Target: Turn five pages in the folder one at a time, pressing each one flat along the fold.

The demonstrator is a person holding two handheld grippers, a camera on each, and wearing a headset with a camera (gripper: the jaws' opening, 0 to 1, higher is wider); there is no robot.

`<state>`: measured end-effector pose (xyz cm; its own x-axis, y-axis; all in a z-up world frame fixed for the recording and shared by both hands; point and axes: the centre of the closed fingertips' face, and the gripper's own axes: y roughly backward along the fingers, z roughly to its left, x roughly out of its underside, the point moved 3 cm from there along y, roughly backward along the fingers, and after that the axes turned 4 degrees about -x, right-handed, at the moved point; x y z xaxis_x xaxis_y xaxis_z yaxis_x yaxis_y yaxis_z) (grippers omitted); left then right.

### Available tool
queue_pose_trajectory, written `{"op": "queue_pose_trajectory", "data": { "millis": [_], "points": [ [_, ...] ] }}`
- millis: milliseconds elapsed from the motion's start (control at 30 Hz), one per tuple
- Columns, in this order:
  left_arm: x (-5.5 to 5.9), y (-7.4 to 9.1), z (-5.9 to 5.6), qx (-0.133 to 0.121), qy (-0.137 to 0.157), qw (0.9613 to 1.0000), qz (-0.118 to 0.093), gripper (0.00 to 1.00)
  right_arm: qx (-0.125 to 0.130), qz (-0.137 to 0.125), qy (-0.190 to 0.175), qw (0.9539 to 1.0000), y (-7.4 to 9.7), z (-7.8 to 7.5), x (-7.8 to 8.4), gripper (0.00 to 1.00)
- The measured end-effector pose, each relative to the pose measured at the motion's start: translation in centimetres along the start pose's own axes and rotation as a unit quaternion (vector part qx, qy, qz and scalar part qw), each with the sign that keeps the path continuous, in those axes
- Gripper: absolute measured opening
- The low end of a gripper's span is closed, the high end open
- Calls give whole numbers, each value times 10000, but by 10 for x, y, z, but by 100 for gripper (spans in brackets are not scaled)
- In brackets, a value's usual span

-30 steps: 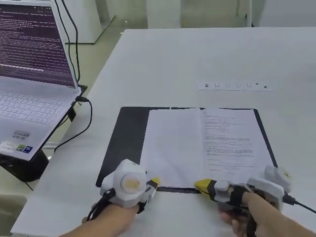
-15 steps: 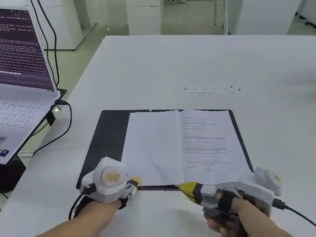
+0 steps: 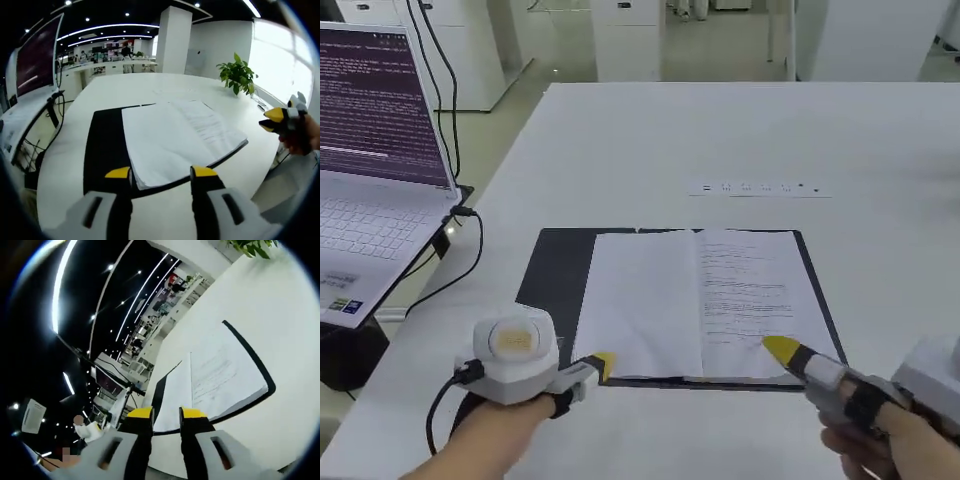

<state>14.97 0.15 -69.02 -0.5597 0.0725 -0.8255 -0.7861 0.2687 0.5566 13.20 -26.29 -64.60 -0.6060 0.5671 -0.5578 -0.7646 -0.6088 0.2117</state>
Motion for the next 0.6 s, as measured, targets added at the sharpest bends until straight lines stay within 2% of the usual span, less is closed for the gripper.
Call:
{"op": "queue_pose_trajectory", "data": {
  "millis": [33, 133, 200, 233, 267, 300, 433, 500, 600],
  "points": [
    [-2, 4, 0, -18, 19, 10000, -13, 49, 50, 15, 4, 10000, 4, 1, -1, 28],
    [-6, 17, 1, -81, 130, 9999, -46, 63, 315, -185, 422, 9984, 16, 1, -13, 44],
    [-10, 28, -1, -119, 193, 9997, -110, 70, 496, -193, 831, 9951, 23, -1, -18, 55],
    [-11, 33, -2, -117, 195, 9996, -142, 72, 644, -122, 1068, 9921, 26, -3, -20, 63],
    [-11, 34, -3, -114, 190, 9996, -149, 72, 684, -106, 1149, 9910, 28, -4, -20, 68],
    [-12, 38, -4, -104, 150, 9997, -169, 72, 811, -52, 1388, 9870, 32, -6, -22, 72],
    [-11, 48, -6, -157, 41, 9998, -127, 82, 1095, 226, 1972, 9740, 44, -13, -21, 81],
    [-11, 52, -7, -209, 20, 9997, -124, 89, 1194, 263, 2122, 9695, 49, -17, -23, 86],
    [-12, 57, -8, -241, 44, 9995, -194, 97, 1296, 255, 2211, 9663, 54, -21, -26, 92]
  ]
}}
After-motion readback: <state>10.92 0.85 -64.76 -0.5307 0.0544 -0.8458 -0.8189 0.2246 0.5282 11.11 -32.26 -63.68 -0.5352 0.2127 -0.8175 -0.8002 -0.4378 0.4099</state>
